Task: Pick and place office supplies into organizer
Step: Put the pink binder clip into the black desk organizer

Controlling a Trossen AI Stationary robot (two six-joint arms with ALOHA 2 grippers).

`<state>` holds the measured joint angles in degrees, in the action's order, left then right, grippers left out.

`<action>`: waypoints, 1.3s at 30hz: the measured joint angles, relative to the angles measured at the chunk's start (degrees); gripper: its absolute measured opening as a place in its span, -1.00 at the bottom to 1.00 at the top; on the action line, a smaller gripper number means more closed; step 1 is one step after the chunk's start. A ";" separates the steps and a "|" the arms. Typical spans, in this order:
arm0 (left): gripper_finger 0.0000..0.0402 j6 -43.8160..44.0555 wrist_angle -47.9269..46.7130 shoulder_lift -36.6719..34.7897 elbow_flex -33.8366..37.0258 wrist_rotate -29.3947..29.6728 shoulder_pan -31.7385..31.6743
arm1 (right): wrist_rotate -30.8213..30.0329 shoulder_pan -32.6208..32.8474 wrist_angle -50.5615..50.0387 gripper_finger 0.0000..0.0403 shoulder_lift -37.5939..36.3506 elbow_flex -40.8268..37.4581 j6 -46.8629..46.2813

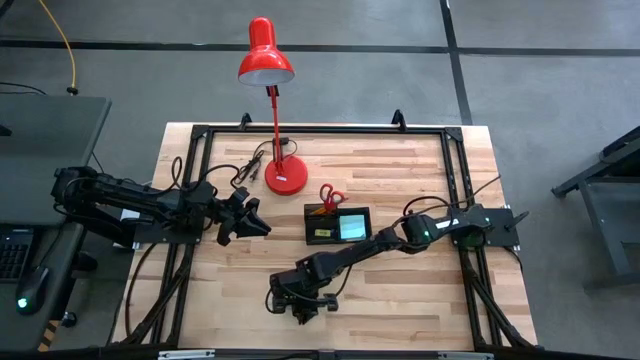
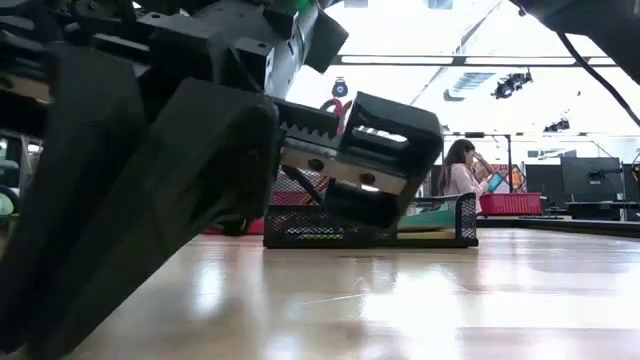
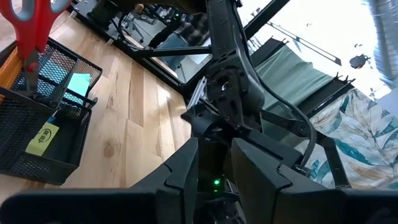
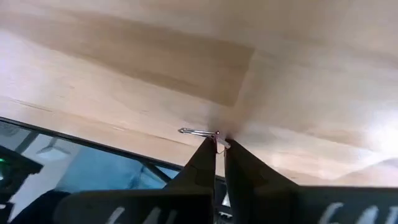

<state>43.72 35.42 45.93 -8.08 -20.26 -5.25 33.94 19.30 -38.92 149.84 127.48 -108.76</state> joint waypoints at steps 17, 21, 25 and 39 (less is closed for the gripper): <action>-0.56 0.02 0.24 0.00 0.00 -3.03 0.00 | -12.37 -1.46 -22.34 -1.00 -6.49 5.73 7.15; -0.56 0.02 0.49 0.00 -0.02 -4.94 0.01 | -18.60 -2.53 -23.58 -1.00 -8.46 5.70 10.09; -0.56 0.06 0.59 0.00 -0.02 -7.08 0.00 | -24.05 -4.99 -20.11 -1.00 -10.47 5.77 13.94; -0.56 0.26 2.39 -2.63 -0.02 -13.19 0.01 | -29.80 -3.22 -6.22 -1.00 -11.59 5.74 20.98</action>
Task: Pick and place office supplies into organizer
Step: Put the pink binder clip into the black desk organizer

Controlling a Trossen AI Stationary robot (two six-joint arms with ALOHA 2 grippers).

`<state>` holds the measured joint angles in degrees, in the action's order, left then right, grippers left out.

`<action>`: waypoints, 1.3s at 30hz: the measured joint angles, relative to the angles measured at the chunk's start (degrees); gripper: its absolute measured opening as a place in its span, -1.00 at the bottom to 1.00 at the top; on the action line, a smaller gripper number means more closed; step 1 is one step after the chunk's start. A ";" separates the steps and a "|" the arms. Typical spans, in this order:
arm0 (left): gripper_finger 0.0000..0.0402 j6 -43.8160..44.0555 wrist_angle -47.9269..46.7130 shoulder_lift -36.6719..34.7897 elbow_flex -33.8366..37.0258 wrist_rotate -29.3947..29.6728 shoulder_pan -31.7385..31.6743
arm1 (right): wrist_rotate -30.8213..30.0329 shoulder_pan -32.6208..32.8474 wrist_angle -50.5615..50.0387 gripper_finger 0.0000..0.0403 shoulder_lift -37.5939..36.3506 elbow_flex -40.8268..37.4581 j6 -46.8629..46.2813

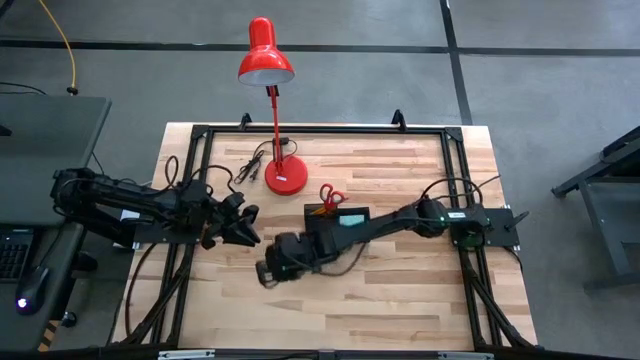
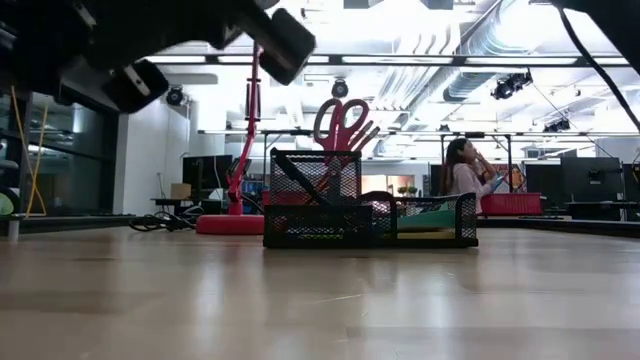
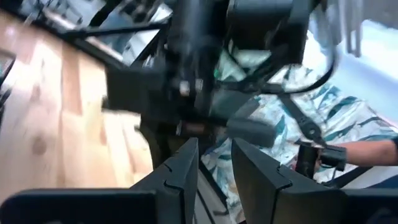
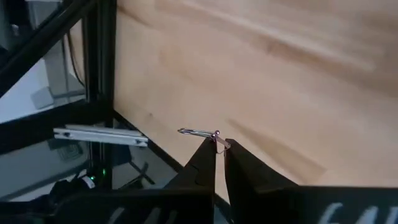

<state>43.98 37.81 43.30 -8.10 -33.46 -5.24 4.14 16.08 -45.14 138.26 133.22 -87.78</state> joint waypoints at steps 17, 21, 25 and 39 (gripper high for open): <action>-0.56 3.44 10.82 -6.44 0.00 2.24 -0.02 | -34.51 7.02 50.81 -1.00 -0.36 -20.89 -3.17; -0.56 4.56 11.14 -6.66 0.00 4.47 0.00 | -34.65 5.03 53.94 -1.00 -5.60 -29.07 -1.64; -0.56 5.06 11.45 -6.71 0.00 4.61 -0.02 | -37.92 4.18 52.68 -1.00 -15.20 -41.59 -0.90; -0.56 5.29 11.35 -6.73 0.00 8.07 -0.02 | -35.42 3.09 41.92 -1.00 -40.22 -69.23 -14.53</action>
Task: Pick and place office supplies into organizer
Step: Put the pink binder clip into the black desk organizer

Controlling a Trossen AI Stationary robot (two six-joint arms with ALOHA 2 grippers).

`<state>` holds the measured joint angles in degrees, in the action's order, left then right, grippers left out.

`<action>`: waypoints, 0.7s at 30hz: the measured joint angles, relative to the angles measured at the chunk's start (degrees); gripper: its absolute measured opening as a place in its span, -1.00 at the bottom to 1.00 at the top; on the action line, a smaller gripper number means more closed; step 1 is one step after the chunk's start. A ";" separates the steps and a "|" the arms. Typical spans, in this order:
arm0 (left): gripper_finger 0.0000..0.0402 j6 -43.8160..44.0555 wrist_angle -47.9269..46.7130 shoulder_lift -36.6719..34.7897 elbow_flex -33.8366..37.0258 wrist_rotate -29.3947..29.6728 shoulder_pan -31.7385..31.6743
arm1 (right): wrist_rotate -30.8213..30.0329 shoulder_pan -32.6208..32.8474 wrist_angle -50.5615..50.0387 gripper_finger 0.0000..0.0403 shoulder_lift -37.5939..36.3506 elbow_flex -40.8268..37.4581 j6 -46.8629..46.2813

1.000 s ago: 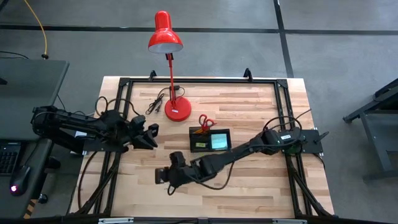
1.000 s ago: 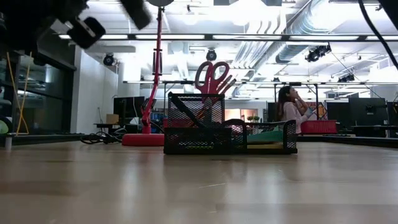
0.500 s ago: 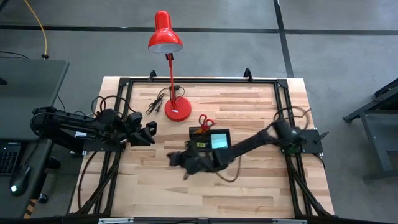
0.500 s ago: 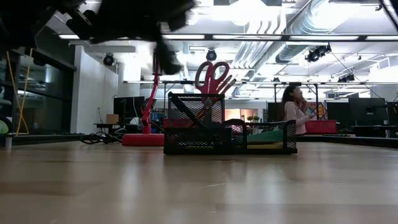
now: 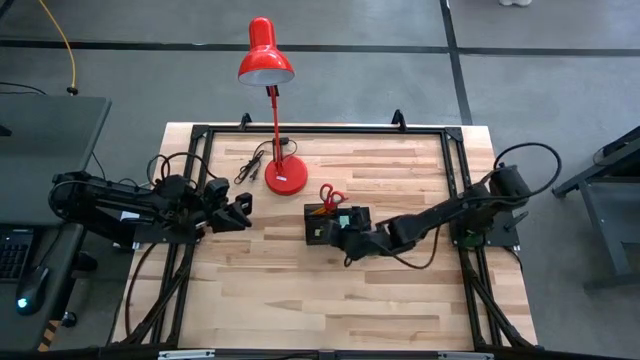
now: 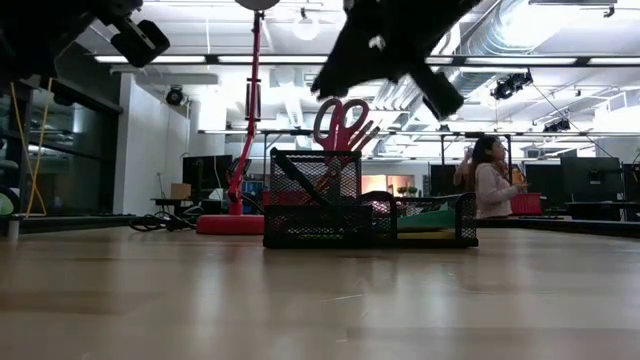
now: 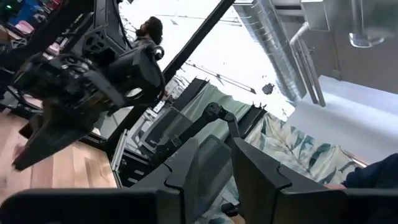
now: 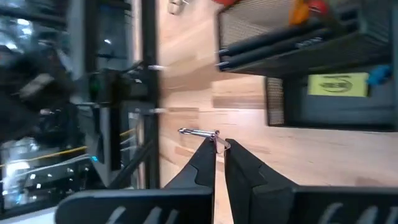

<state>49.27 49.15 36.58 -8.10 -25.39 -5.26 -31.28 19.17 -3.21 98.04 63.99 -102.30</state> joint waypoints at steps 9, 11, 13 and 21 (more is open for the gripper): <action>-0.56 -0.12 0.21 0.04 0.00 0.60 0.00 | 6.91 -2.67 -7.81 -1.00 0.24 0.02 -7.23; -0.56 -0.14 0.23 0.03 0.00 0.61 0.00 | 8.21 -3.00 -8.96 -1.00 0.27 0.02 -7.70; -0.56 -0.14 0.23 0.04 0.00 0.64 0.00 | 8.25 -3.23 -9.23 -1.00 0.27 0.02 -7.79; -0.56 -0.98 0.25 0.02 0.00 0.68 0.00 | 14.02 -5.45 -9.82 -1.00 2.39 0.04 -8.50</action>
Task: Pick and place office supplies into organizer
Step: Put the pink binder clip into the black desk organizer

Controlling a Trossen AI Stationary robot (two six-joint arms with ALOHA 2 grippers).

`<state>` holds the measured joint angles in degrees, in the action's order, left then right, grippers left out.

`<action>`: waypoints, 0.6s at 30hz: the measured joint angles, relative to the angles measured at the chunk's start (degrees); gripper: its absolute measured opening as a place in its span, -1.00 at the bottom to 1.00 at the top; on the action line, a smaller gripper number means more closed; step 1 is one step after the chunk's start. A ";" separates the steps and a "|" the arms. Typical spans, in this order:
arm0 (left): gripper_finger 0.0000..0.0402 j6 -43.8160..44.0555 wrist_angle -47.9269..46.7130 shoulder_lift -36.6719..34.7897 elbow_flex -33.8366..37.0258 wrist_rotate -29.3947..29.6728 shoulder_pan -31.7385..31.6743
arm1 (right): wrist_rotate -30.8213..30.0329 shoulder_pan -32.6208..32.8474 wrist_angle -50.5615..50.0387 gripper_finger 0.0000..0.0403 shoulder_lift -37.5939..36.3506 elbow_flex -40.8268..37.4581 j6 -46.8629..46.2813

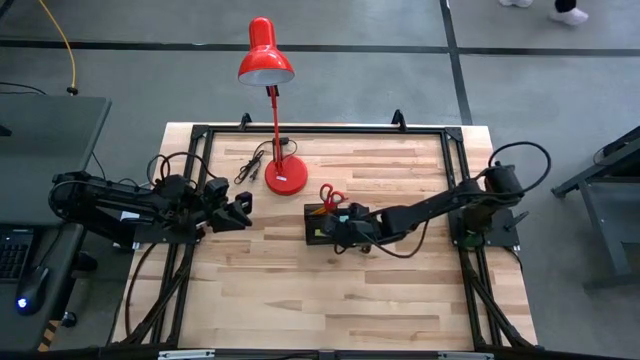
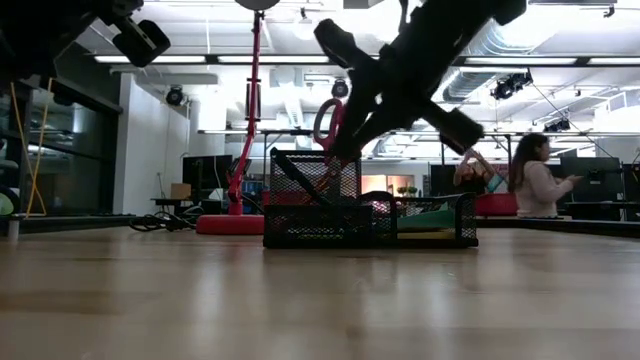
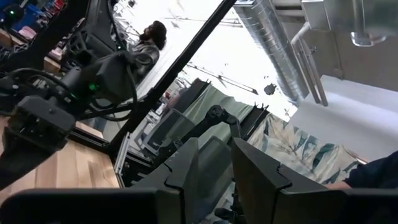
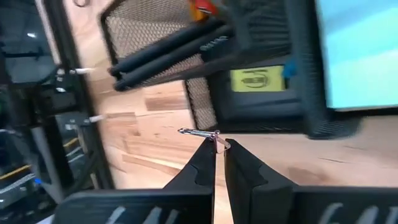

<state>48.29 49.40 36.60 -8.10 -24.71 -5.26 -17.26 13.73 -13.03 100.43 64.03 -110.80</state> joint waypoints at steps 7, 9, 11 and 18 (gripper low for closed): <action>-0.56 0.02 -0.19 0.00 0.00 -0.75 0.00 | 4.69 -1.80 3.95 -1.00 2.70 0.00 0.22; -0.56 0.02 -0.02 0.00 0.00 -0.75 0.00 | 5.10 -1.94 4.42 -1.00 3.05 0.02 0.21; -0.56 0.02 0.07 -0.02 0.00 -0.75 0.00 | 4.35 -1.92 5.07 -0.99 3.05 0.02 0.20; -0.56 0.02 0.11 0.00 0.00 -0.75 0.00 | 5.32 -2.96 4.03 -0.74 3.27 0.02 -0.80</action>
<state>48.31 49.51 36.60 -8.10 -25.45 -5.26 -11.94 10.76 -9.00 103.70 64.05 -111.61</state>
